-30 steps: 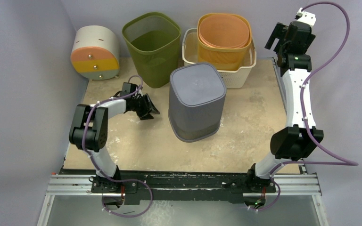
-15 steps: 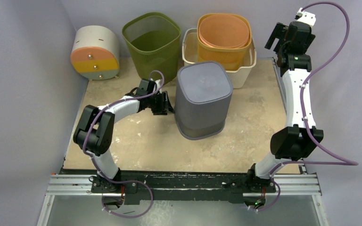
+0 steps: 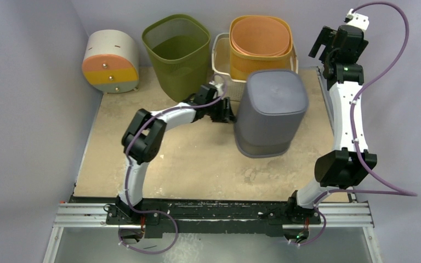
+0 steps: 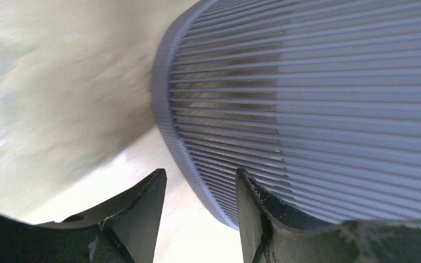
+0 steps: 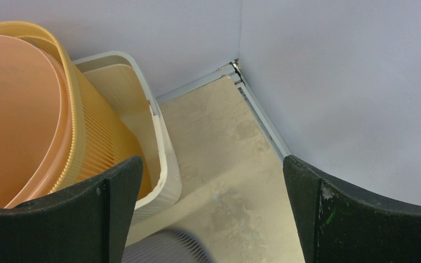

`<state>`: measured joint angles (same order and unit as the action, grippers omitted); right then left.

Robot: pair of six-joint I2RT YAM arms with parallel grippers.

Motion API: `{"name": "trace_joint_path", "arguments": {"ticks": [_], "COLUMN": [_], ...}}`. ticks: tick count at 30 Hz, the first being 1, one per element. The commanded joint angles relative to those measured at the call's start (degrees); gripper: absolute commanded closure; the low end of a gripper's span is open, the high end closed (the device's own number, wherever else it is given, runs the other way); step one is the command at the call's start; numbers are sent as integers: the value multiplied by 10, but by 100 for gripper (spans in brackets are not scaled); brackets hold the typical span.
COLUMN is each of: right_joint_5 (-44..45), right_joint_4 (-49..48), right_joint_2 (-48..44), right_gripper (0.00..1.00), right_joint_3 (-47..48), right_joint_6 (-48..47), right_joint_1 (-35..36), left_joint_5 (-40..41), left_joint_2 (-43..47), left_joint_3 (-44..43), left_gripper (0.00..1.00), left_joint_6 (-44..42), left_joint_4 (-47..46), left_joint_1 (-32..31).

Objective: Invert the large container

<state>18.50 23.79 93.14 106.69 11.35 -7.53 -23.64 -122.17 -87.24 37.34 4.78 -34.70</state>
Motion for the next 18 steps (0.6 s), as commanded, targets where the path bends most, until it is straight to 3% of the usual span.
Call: {"name": "trace_joint_path", "arguments": {"ticks": [1,4,9,18], "right_joint_5": [-6,-10,-21,-103], "right_joint_4": [0,1,-13,-12], "right_joint_2": [-23,-20,-23,-61], "right_gripper": [0,0,0,0], "right_joint_3": [30,37,41,6], "right_joint_6": [8,8,6,6], "right_joint_1": [-2,-2,-2,43], "left_joint_5": [-38,-50,-76,-46], "left_joint_2": [-69,-123,-144,-42], "left_joint_3": [-143,-222,-241,-197], "left_gripper": [53,53,53,49], "left_joint_6": [34,38,62,-15], "left_joint_4": [-21,-3,-38,71], "left_joint_1": [-53,-80,-92,-74]}}
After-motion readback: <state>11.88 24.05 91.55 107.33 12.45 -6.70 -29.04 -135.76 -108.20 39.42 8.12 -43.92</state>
